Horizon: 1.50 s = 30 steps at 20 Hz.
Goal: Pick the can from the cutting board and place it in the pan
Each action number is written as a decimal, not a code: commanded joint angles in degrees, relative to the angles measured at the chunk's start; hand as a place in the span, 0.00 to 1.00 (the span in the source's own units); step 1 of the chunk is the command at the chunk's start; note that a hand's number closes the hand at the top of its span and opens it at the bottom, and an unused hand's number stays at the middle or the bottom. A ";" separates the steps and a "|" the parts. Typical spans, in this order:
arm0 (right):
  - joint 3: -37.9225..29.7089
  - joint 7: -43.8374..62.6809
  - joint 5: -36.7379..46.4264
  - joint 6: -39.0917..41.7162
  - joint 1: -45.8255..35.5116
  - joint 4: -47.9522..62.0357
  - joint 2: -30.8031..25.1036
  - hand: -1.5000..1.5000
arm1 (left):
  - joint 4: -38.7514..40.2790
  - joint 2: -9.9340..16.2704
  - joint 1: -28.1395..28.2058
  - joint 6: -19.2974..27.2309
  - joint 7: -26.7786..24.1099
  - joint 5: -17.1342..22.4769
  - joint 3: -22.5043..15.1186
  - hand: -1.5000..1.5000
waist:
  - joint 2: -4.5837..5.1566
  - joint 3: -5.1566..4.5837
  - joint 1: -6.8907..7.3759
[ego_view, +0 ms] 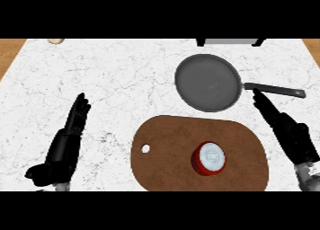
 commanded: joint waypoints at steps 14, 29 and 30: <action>4.82 19.99 26.88 -33.04 6.05 -0.58 7.12 0.00 | 5.82 8.61 -11.06 -12.85 15.79 4.02 4.04 0.50 | 0.30 0.21 -1.66; 14.70 62.82 20.15 9.94 -8.57 -13.80 -5.34 0.00 | 6.67 6.02 -12.01 -14.94 14.10 1.94 2.98 0.50 | 0.82 0.07 2.00; 14.26 65.88 17.28 11.86 -10.14 -14.17 -5.07 0.00 | 5.25 7.19 -10.10 -15.82 13.28 2.28 3.19 0.50 | 0.69 0.00 2.96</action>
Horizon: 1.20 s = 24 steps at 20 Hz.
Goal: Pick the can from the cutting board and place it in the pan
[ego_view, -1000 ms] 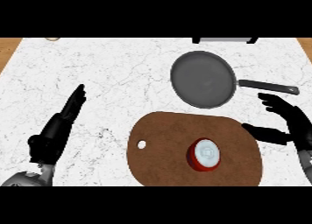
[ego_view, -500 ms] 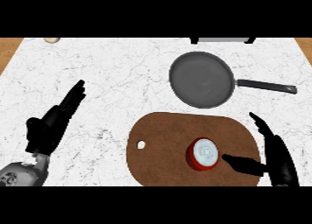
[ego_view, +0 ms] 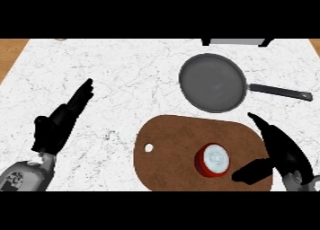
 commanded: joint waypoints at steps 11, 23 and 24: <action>7.82 22.76 -21.18 14.38 -18.89 9.11 7.65 0.00 | 1.71 -2.20 -1.56 0.12 0.17 -1.44 -0.26 0.50 | -0.09 -0.03 -0.11; 16.17 22.85 -24.85 13.05 -26.92 17.97 7.27 0.00 | 1.75 -0.63 -1.75 -1.63 1.77 -0.49 2.61 0.50 | -0.39 0.01 -1.38; 16.39 22.85 -25.85 13.90 -27.72 19.37 7.91 0.00 | 3.99 -1.10 -1.64 -1.11 -1.11 -1.64 2.87 0.50 | -0.20 -0.01 -1.32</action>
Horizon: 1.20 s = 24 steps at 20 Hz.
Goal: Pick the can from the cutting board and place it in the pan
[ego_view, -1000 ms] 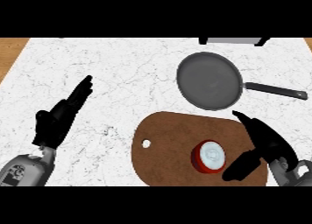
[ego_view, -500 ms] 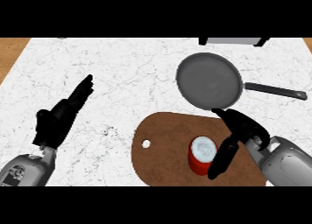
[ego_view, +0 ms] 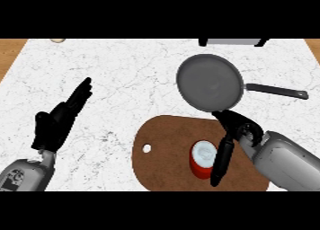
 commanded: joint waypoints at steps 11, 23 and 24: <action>6.88 12.56 3.05 -5.39 -0.27 3.32 4.72 0.00 | -2.28 0.43 2.51 -1.60 0.55 -0.17 1.47 0.50 | 0.12 0.25 -0.29; 9.58 7.34 1.24 -2.01 0.26 3.89 7.54 1.00 | 0.89 -2.94 0.89 -0.81 -1.13 -2.87 1.54 0.50 | 0.31 0.26 -0.62; 8.74 5.08 1.47 -2.65 1.62 5.19 6.34 1.00 | -2.71 -1.01 3.45 -2.24 -0.08 -2.24 1.56 0.50 | 0.21 0.29 -0.17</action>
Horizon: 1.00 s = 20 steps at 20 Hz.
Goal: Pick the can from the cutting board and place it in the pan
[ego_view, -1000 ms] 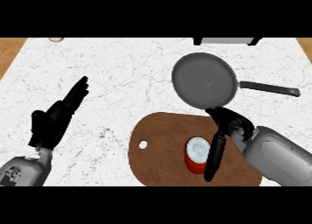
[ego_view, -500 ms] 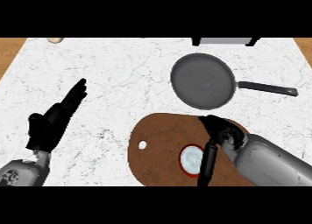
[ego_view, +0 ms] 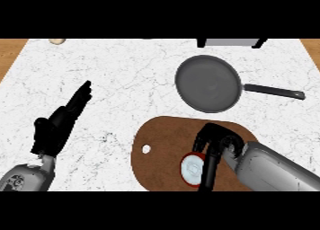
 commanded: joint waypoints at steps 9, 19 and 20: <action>0.22 14.40 7.32 -2.95 -4.83 -4.44 0.11 1.00 | 0.01 -0.04 -0.56 -1.66 0.76 -0.09 1.95 0.50 | 0.82 0.52 -0.42; 12.45 4.99 50.21 -15.64 -15.51 -9.54 16.79 1.00 | -0.41 -0.40 0.90 -1.14 1.03 -0.56 1.69 0.50 | -0.31 0.54 -0.84; 12.11 6.12 53.55 -15.83 -16.39 -10.15 17.52 1.00 | -0.41 0.31 2.33 -1.75 0.93 0.60 2.77 0.50 | -0.46 0.53 -0.73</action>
